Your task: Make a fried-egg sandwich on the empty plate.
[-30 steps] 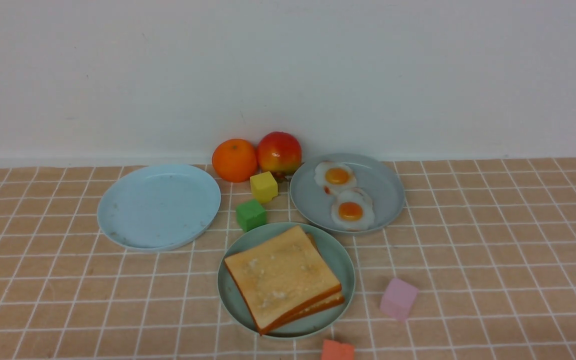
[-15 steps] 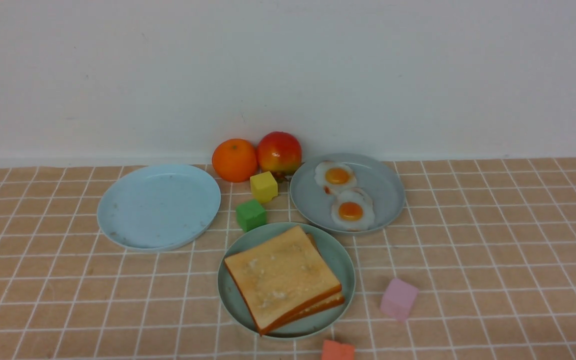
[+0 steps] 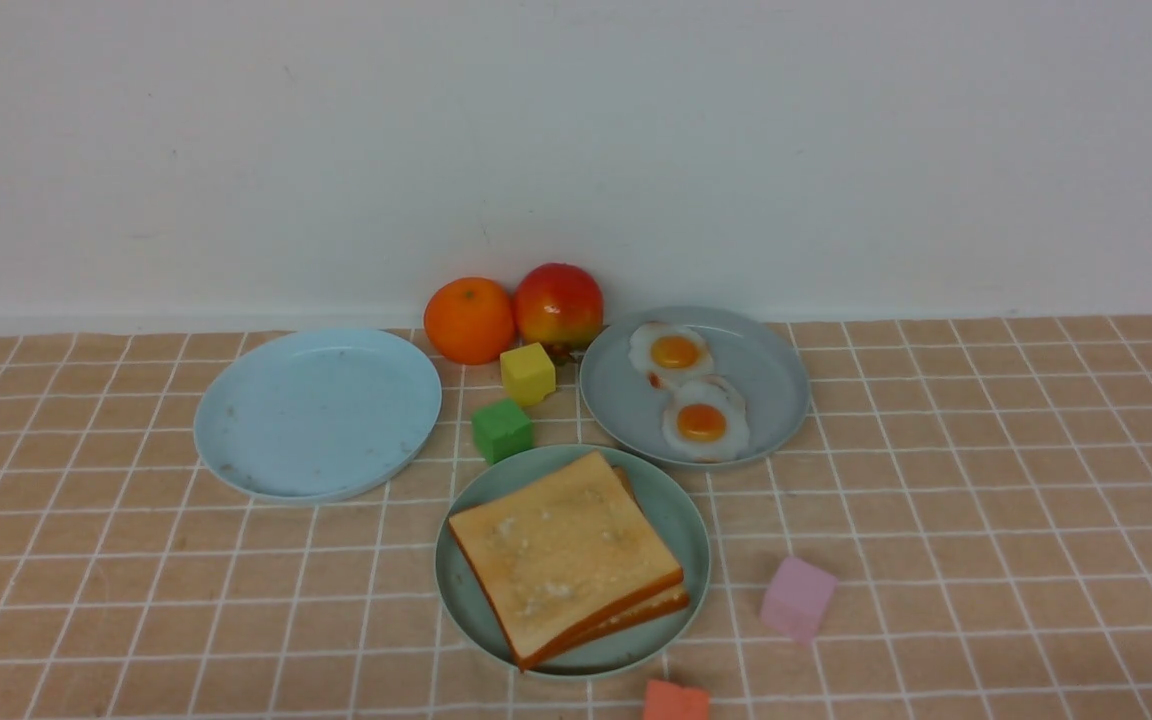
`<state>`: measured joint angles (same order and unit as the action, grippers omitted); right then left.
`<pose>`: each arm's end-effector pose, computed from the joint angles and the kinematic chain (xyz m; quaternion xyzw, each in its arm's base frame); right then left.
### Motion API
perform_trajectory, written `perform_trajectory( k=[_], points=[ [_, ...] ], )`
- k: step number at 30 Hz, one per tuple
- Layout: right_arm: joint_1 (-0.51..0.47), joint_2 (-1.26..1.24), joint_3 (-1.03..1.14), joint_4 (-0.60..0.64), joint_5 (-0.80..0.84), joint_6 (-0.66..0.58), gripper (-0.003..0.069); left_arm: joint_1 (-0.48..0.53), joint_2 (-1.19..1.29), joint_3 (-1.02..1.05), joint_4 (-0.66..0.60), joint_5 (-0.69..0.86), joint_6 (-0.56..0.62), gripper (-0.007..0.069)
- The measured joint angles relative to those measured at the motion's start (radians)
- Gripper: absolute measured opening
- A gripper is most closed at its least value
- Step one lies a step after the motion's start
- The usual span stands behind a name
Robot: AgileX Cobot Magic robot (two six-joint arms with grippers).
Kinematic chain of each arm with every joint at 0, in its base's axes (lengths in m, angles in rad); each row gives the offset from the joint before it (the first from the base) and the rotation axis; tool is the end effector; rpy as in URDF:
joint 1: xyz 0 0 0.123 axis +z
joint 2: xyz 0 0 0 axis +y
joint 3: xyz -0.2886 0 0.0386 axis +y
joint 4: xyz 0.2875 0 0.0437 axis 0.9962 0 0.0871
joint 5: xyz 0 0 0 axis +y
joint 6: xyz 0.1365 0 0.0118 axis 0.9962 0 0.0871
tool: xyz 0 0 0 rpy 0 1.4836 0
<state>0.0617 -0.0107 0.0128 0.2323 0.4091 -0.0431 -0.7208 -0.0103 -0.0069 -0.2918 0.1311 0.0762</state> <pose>0.1273 0.0205 0.1593 0.0171 0.8084 0.1049 0.5789 0.0977 -0.0927 0.2042 0.1921 0.6883 -0.3269 0.6185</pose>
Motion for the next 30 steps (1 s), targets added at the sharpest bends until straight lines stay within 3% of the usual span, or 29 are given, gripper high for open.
perform_trajectory(
  k=[6, 9, 11, 12, 15, 17, 21, 30],
  points=[
    [0.000, 0.000, 0.000, 0.000, 0.000, 0.000, 0.0000, 0.043, 0.000, 0.000, 0.048, -0.020, -0.034, -0.0005],
    [0.000, 0.000, 0.000, 0.000, 0.000, 0.000, 0.0000, 0.166, 0.000, 0.000, 0.093, -0.060, -0.109, -0.0013],
    [0.000, 0.000, 0.000, 0.000, 0.000, 0.000, 0.0001, 0.338, 0.000, 0.000, 0.160, -0.072, -0.194, -0.0013],
    [0.000, 0.000, 0.000, 0.000, 0.000, 0.000, 0.0001, 0.351, 0.000, 0.001, 0.160, -0.073, -0.200, -0.0013],
    [0.000, 0.000, 0.000, 0.000, 0.000, 0.000, 0.0004, 0.554, 0.000, 0.028, 0.211, 0.005, -0.291, -0.0013],
    [0.000, 0.000, 0.000, 0.000, 0.001, 0.000, 0.0005, 0.618, 0.000, 0.030, 0.217, 0.110, -0.323, -0.0013],
    [0.000, 0.000, 0.000, 0.002, 0.001, 0.000, 0.0009, 0.659, 0.000, 0.038, 0.219, 0.246, -0.338, -0.0013],
    [0.000, 0.000, 0.000, 0.002, 0.001, 0.000, 0.0020, 0.659, 0.000, 0.038, 0.220, 0.251, -0.341, -0.0013]
  ],
)
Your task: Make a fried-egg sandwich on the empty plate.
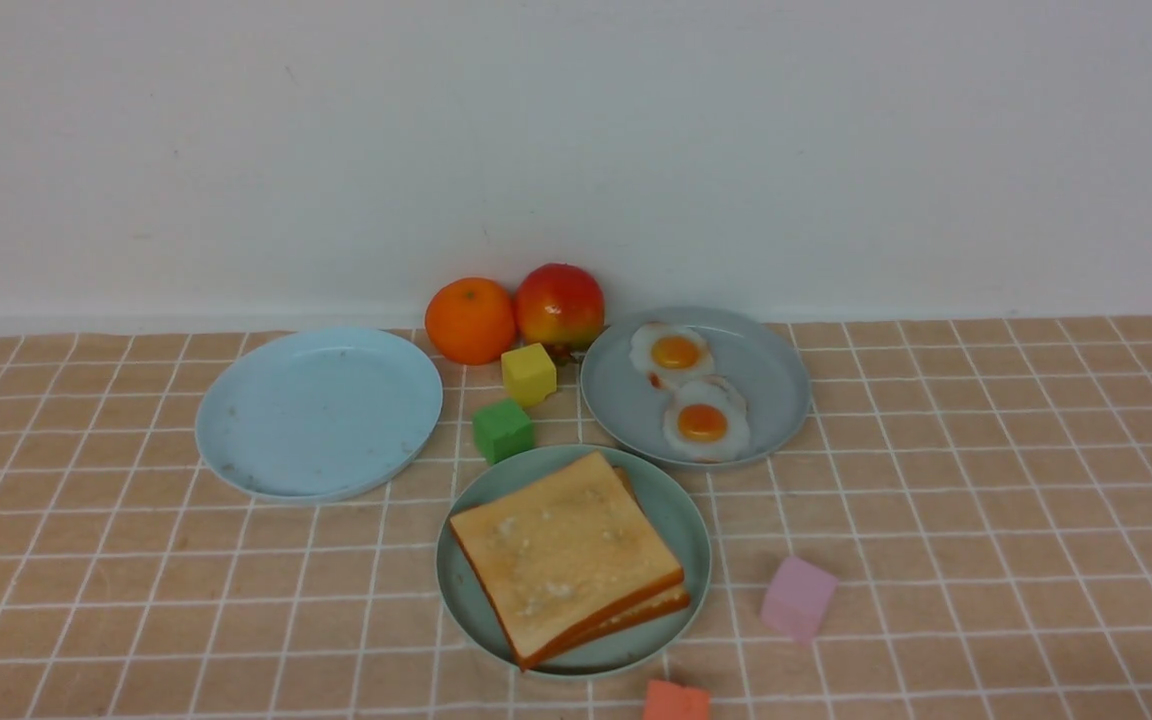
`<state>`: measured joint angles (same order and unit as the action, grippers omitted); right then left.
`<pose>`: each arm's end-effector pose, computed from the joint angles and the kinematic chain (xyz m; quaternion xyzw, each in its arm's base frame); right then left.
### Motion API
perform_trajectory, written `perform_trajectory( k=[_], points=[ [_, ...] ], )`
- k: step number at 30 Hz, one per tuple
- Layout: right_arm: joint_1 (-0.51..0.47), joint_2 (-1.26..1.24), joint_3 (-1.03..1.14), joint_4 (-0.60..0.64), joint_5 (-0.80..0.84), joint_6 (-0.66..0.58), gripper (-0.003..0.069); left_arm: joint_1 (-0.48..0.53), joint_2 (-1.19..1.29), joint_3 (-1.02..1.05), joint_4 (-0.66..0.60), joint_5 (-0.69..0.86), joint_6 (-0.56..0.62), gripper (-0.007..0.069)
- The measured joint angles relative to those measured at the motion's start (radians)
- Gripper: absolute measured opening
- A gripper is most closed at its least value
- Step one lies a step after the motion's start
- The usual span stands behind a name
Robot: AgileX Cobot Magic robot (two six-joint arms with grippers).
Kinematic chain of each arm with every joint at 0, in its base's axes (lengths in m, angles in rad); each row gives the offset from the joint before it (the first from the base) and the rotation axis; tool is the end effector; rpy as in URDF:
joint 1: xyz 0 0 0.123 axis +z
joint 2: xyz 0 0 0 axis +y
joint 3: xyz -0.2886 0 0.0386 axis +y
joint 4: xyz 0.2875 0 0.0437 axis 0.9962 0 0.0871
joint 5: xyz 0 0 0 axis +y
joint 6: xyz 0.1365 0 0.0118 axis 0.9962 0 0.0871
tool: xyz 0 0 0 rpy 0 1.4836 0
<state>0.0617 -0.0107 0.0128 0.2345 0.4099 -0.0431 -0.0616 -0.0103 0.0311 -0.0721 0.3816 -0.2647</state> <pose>0.1272 0.0206 0.1593 0.0176 0.8086 0.1058 0.5785 0.1291 -0.0117 0.1539 -0.1011 0.8027 -0.1254 0.5742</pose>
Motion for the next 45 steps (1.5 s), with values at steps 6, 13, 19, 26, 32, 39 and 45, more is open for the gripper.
perform_trajectory(
  k=[6, 13, 19, 26, 32, 39, 45],
  points=[
    [0.000, 0.000, 0.000, 0.001, 0.000, 0.000, 0.0022, 0.000, 0.000, 0.000, 0.000, 0.002, 0.000, -0.0013],
    [0.000, 0.000, 0.000, 0.001, 0.000, 0.000, 0.0022, 0.000, 0.000, 0.000, 0.000, 0.002, 0.000, -0.0013],
    [0.000, 0.000, 0.000, 0.001, 0.000, 0.000, 0.0024, 0.000, 0.000, 0.000, 0.000, 0.002, 0.000, -0.0013],
    [0.000, 0.000, 0.000, 0.001, 0.000, -0.001, 0.0025, 0.000, 0.000, 0.000, 0.000, 0.002, 0.000, -0.0013],
    [0.000, 0.000, 0.000, 0.001, 0.000, -0.001, 0.0032, 0.000, 0.000, 0.000, 0.000, 0.002, 0.000, -0.0013],
    [0.000, 0.000, 0.000, 0.001, 0.000, -0.001, 0.0034, 0.000, 0.000, 0.000, 0.004, 0.002, 0.000, -0.0006],
    [0.000, 0.000, 0.000, 0.001, 0.000, -0.001, 0.0041, 0.000, 0.000, 0.000, 0.004, 0.002, 0.000, -0.0003]
  ],
)
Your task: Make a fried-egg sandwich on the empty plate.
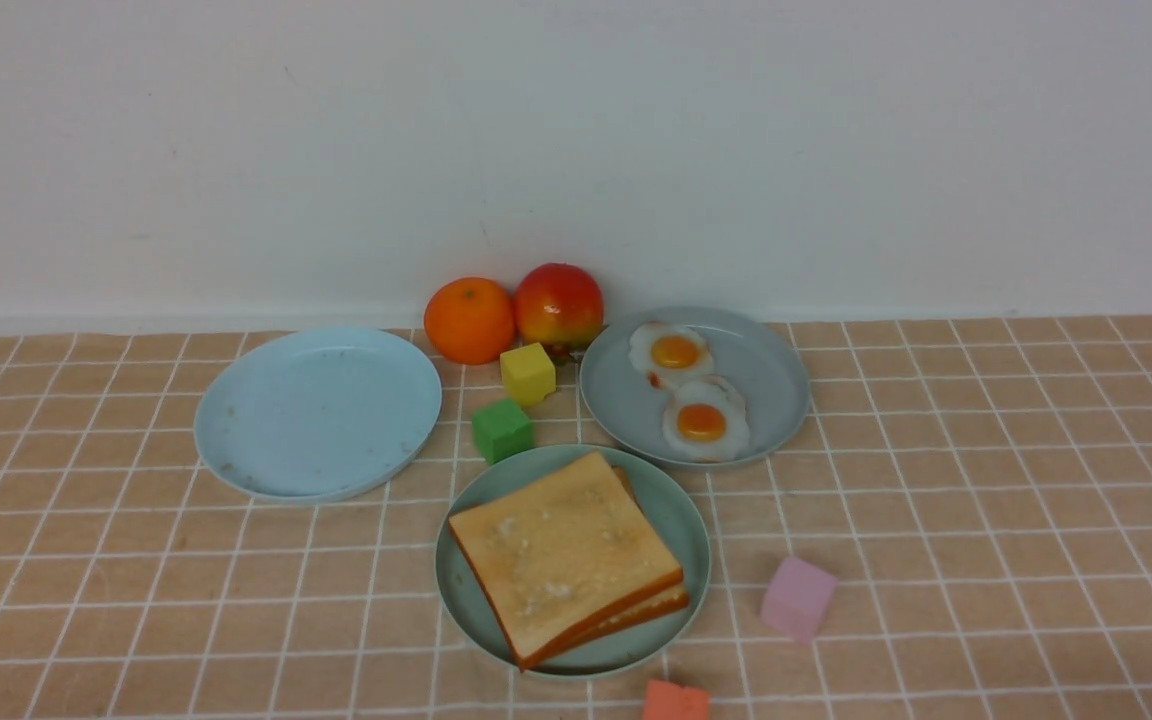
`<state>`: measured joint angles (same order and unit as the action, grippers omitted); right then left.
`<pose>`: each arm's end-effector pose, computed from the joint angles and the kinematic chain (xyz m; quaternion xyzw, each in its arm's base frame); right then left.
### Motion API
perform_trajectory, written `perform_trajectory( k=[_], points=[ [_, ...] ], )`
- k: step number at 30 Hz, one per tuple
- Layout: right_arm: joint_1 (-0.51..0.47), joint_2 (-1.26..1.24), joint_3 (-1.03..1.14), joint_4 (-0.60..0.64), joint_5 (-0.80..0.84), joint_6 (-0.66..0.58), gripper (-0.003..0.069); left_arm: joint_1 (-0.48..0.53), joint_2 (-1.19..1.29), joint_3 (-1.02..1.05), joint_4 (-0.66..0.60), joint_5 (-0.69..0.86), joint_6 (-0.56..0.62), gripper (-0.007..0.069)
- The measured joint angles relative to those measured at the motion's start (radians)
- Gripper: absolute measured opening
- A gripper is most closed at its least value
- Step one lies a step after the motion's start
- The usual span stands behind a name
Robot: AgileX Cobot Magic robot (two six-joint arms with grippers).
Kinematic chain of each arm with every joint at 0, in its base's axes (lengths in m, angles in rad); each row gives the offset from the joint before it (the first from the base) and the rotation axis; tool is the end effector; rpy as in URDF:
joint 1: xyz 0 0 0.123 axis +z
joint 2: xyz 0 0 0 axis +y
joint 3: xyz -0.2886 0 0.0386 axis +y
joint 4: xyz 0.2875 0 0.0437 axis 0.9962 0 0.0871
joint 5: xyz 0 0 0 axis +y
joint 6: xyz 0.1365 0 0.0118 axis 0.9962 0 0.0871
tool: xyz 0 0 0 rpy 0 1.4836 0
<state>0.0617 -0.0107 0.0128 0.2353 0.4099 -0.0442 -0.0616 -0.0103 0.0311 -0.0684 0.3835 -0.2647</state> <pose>0.1272 0.0206 0.1593 0.0174 0.8086 0.1059 0.5785 0.1290 -0.0115 0.1536 -0.1001 0.8034 -0.1238 0.5738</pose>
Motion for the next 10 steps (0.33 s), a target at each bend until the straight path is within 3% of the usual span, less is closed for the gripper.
perform_trajectory(
  k=[10],
  points=[
    [0.000, 0.000, 0.000, 0.000, 0.000, 0.000, 0.0057, 0.000, 0.000, 0.000, 0.001, 0.000, 0.000, 0.0005]
  ],
)
